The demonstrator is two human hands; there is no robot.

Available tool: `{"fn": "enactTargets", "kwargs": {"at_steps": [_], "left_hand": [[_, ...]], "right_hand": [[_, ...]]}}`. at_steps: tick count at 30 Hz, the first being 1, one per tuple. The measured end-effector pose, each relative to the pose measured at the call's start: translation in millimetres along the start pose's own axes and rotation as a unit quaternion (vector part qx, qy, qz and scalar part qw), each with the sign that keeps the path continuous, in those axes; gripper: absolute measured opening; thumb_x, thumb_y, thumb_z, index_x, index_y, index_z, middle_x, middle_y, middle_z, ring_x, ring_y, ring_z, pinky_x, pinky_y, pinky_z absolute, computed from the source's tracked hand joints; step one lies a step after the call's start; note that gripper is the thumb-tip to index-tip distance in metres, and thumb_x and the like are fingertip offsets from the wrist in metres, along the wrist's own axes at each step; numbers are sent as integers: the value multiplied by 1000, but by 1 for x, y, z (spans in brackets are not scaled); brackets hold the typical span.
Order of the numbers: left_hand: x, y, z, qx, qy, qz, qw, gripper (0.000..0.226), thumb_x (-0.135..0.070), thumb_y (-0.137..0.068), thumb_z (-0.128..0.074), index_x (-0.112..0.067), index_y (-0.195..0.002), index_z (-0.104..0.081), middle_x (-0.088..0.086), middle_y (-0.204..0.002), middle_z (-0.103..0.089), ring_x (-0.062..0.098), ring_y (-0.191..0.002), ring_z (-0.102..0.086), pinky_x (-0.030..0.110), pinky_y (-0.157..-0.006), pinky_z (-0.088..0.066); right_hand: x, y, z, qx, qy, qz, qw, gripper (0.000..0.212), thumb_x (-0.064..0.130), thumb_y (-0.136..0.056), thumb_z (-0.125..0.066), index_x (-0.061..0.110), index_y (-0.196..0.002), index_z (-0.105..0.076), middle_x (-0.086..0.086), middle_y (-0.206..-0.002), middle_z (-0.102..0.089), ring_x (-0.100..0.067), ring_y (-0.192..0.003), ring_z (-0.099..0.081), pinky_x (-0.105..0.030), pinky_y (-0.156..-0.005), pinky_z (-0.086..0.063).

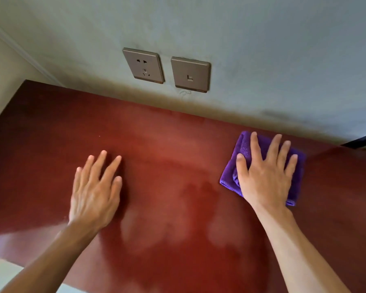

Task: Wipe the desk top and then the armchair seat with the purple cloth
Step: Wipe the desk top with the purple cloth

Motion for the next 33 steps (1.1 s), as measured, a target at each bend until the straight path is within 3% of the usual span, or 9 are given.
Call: {"fn": "enactTargets", "kwargs": {"at_steps": [5, 9, 21, 25, 29, 33], "left_hand": [[99, -5, 13, 0, 12, 162, 987, 61, -52, -97, -24, -42, -156, -30, 3, -168, -25, 35, -154, -16, 64, -121, -13], [111, -2, 6, 17, 14, 148, 989, 59, -52, -100, -20, -45, -158, -24, 1, -169, -21, 37, -154, -13, 68, -119, -12], [123, -2, -1, -25, 8, 106, 994, 54, -43, -105, -30, -40, -159, -27, 0, -169, -22, 34, -155, -16, 63, -121, -17], [155, 2, 13, -50, 39, 94, 994, 54, -41, -104, -34, -25, -155, -39, 1, -162, -37, 28, -150, -30, 55, -117, -31], [233, 29, 28, -114, 64, 154, 979, 49, -31, -101, -43, -18, -147, -52, 5, -156, -47, 30, -146, -37, 54, -120, -26], [316, 68, 35, -134, 83, 253, 955, 50, -24, -101, -39, -12, -149, -48, 9, -160, -41, 35, -151, -29, 55, -122, -22]], "right_hand": [[36, -1, -3, -3, -28, -61, 998, 68, 49, -101, -41, 18, -160, -27, -31, -163, -21, -49, -152, -15, -61, -124, -12], [96, -4, -6, -11, -34, -52, 998, 69, 53, -101, -33, 18, -160, -27, -33, -163, -20, -52, -151, -15, -62, -123, -11], [379, 39, -26, 2, -68, 118, 991, 73, 59, -100, -29, 20, -162, -22, -31, -165, -15, -50, -153, -8, -61, -124, -7], [460, 66, -31, 8, -79, 171, 982, 73, 60, -100, -25, 21, -162, -20, -31, -165, -13, -49, -154, -7, -61, -124, -6], [529, 95, -35, 20, -83, 238, 967, 75, 63, -99, -24, 23, -162, -19, -30, -166, -11, -48, -155, -4, -60, -125, -4], [583, 142, -38, 42, -92, 326, 940, 73, 62, -98, -28, 26, -162, -21, -28, -167, -9, -46, -155, -3, -58, -125, -3]]}}
Point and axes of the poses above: each hand's wrist, its own y-axis away from the middle knuckle, its own z-axis out of the back of the hand, x = y × z, the point moved 4 cm from there along -y, towards the middle knuckle
